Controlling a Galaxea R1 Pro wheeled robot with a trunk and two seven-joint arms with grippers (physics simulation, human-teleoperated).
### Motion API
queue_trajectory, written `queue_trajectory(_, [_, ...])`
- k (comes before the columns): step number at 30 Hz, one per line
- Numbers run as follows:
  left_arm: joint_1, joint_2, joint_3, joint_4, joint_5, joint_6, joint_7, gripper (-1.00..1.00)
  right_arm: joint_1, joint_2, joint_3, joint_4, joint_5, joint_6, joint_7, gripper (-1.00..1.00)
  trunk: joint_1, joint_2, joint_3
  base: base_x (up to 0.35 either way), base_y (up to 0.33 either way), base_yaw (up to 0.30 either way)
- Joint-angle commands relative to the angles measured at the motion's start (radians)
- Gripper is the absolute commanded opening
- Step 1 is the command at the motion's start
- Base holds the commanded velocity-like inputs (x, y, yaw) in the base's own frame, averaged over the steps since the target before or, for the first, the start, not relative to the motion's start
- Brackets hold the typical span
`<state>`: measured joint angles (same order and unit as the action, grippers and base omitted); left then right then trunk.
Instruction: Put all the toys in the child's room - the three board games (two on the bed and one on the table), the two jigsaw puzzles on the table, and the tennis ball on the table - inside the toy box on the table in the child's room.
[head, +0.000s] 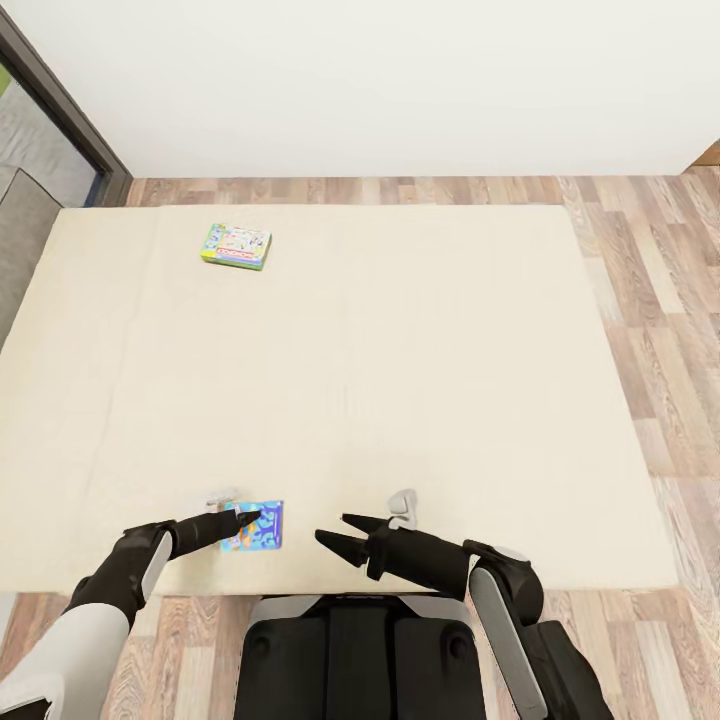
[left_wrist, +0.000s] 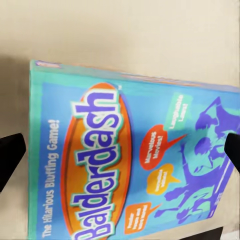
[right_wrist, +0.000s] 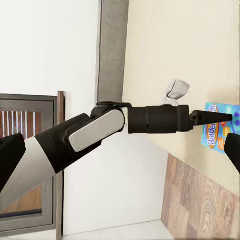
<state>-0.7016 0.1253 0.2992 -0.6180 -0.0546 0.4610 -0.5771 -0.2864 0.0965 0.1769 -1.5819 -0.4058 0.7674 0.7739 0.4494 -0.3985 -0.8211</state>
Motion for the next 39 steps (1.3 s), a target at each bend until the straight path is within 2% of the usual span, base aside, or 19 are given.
queue_trajectory(1, [0.000, -0.001, 0.006, -0.002, -0.005, 0.009, -0.007, 1.00, 0.000, 0.000, 0.000, 0.000, -0.004, 0.006, 0.000, 1.00, 0.001, -0.002, -0.001, 0.000, -0.297, 0.000])
queue_trajectory(27, [0.000, -0.001, 0.008, -0.002, -0.005, 0.015, -0.007, 1.00, 0.000, -0.005, -0.002, -0.001, -0.006, 0.006, 0.002, 1.00, 0.001, -0.002, -0.001, 0.000, -0.296, 0.000])
queue_trajectory(39, [0.000, -0.001, 0.008, -0.002, -0.005, 0.015, -0.007, 1.00, 0.000, -0.006, -0.002, -0.001, -0.007, 0.006, 0.004, 1.00, 0.001, -0.002, -0.001, 0.000, -0.055, 0.000])
